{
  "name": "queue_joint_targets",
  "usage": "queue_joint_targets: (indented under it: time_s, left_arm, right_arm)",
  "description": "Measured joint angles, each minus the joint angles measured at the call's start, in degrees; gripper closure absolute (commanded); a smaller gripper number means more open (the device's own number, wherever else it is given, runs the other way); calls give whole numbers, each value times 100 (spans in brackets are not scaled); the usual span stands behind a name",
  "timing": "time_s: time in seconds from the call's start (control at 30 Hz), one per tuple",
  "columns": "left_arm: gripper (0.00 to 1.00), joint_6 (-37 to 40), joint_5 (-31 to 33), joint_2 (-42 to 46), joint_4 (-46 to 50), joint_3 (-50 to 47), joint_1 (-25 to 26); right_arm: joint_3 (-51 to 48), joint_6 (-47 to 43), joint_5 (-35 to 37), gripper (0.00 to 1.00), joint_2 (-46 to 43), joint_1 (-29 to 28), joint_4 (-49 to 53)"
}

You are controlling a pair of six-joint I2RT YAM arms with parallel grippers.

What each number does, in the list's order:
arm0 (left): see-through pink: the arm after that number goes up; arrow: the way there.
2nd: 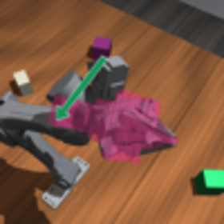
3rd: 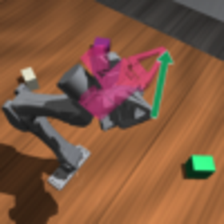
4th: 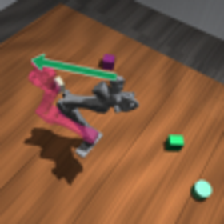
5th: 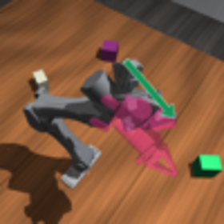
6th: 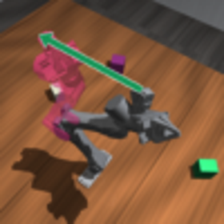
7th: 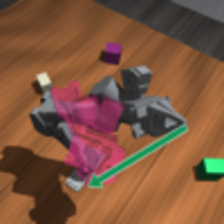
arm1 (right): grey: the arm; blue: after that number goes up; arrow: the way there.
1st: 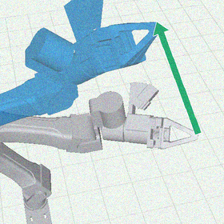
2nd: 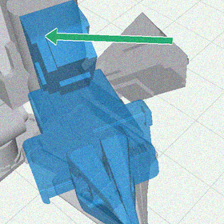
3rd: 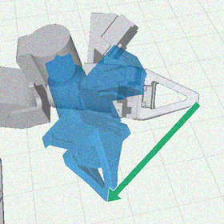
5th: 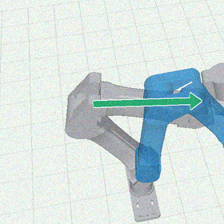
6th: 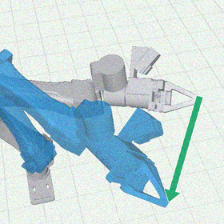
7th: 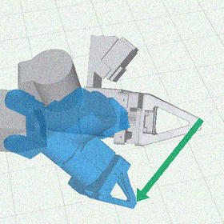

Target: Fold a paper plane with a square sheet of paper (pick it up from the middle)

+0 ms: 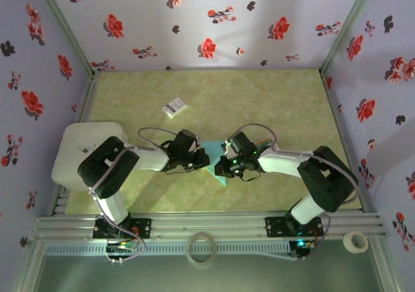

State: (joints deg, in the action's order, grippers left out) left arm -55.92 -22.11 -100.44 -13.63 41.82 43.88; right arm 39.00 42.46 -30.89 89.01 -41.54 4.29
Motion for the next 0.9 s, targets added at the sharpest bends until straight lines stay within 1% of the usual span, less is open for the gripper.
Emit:
queue_joint_targets:
  time_s: [0.2,0.4,0.53,0.7,0.9]
  left_arm:
    - [99,17,0,0,15,7,0]
    - [100,20,2,0,15,7,0]
    - [100,20,4,0,13,4,-2]
    - [100,22,2,0,13,4,-17]
    - [100,24,2,0,7,0,-17]
  right_arm:
    - [291,0,-155,92,529,-48,-149]
    - [372,-92,-157,93,820,-39,-131]
    - [103,-90,-177,93,680,-35,-398]
    - [-514,20,-240,92,240,-33,-754]
    - [-1154,264,-236,92,-339,-33,-922]
